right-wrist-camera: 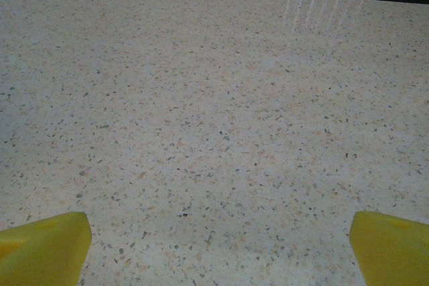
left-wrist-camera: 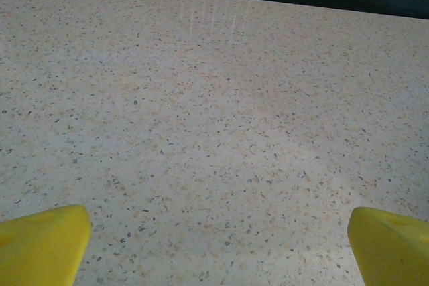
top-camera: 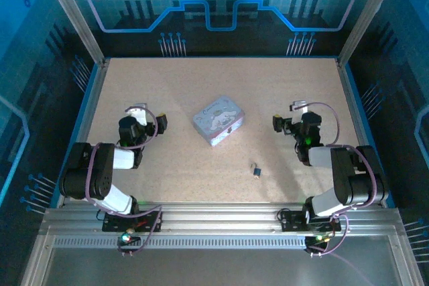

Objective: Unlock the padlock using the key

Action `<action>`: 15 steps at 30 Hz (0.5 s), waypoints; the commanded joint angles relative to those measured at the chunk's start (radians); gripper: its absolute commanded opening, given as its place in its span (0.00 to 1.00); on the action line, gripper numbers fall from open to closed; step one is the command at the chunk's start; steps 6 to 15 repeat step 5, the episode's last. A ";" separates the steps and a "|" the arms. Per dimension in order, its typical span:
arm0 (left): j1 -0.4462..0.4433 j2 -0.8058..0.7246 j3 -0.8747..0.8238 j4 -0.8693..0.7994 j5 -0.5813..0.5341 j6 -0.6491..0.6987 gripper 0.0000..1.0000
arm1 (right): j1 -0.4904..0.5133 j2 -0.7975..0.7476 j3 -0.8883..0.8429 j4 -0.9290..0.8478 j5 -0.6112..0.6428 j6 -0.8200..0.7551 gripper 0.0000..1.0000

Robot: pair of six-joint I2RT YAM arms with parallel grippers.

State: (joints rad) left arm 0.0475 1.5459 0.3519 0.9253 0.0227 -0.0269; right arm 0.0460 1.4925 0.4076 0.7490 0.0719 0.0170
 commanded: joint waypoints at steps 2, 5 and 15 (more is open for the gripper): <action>-0.005 0.001 0.015 0.015 -0.008 -0.004 0.99 | 0.015 0.010 0.021 0.009 0.012 -0.017 1.00; -0.005 0.000 0.016 0.016 -0.007 -0.002 0.99 | 0.014 0.011 0.023 0.008 0.013 -0.017 1.00; -0.005 0.000 0.016 0.016 -0.007 -0.002 0.99 | 0.014 0.011 0.023 0.008 0.013 -0.017 1.00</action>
